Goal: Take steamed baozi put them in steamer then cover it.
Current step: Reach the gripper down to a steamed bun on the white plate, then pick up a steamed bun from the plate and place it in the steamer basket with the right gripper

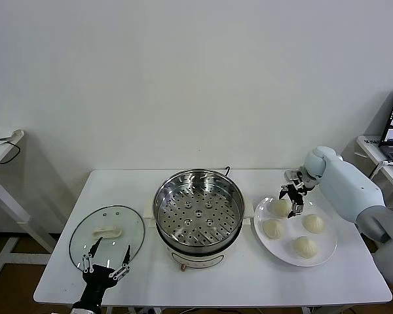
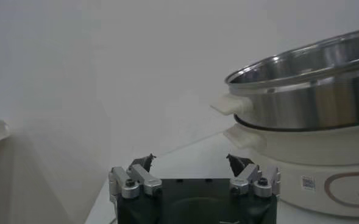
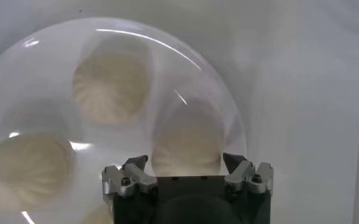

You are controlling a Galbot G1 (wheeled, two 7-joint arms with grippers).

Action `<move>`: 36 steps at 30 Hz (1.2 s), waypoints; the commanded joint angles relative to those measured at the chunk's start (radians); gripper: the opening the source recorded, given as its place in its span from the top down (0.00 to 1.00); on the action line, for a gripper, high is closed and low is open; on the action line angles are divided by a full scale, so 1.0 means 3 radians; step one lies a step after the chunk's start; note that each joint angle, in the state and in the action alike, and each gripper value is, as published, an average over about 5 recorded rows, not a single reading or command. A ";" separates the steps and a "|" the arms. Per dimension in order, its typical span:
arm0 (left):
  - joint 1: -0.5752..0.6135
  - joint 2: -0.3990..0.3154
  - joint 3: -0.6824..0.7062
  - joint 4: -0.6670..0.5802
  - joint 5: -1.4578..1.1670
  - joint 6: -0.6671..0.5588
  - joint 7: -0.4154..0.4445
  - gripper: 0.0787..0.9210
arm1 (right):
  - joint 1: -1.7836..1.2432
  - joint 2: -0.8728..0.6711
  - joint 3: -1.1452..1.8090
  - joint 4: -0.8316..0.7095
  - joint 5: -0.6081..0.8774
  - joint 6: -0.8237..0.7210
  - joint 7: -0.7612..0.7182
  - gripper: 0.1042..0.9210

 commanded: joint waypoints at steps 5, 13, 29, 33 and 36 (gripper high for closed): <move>-0.0001 -0.0001 -0.0006 -0.0011 -0.0003 -0.0004 -0.0004 0.12 | -0.0018 -0.0001 -0.0023 0.0016 -0.0051 0.0019 0.0128 0.22; -0.0004 0.0003 -0.0012 -0.0050 -0.0007 0.0006 -0.0007 0.12 | 0.0084 -0.0227 -0.0130 0.0441 0.0100 0.0092 0.0092 0.30; 0.0056 0.0003 -0.0009 -0.0153 -0.0004 0.0007 -0.0009 0.12 | 0.1656 -0.0316 -0.1278 0.2243 0.0830 0.1373 -0.0122 0.30; 0.0066 -0.0005 -0.0009 -0.0174 -0.0004 0.0006 -0.0011 0.12 | 0.1770 -0.0139 -0.1362 0.2435 0.0837 0.1498 -0.0165 0.29; 0.0072 -0.0012 -0.0007 -0.0178 -0.0004 0.0005 -0.0013 0.12 | 0.1778 0.0014 -0.1406 0.2489 0.0781 0.1568 -0.0199 0.29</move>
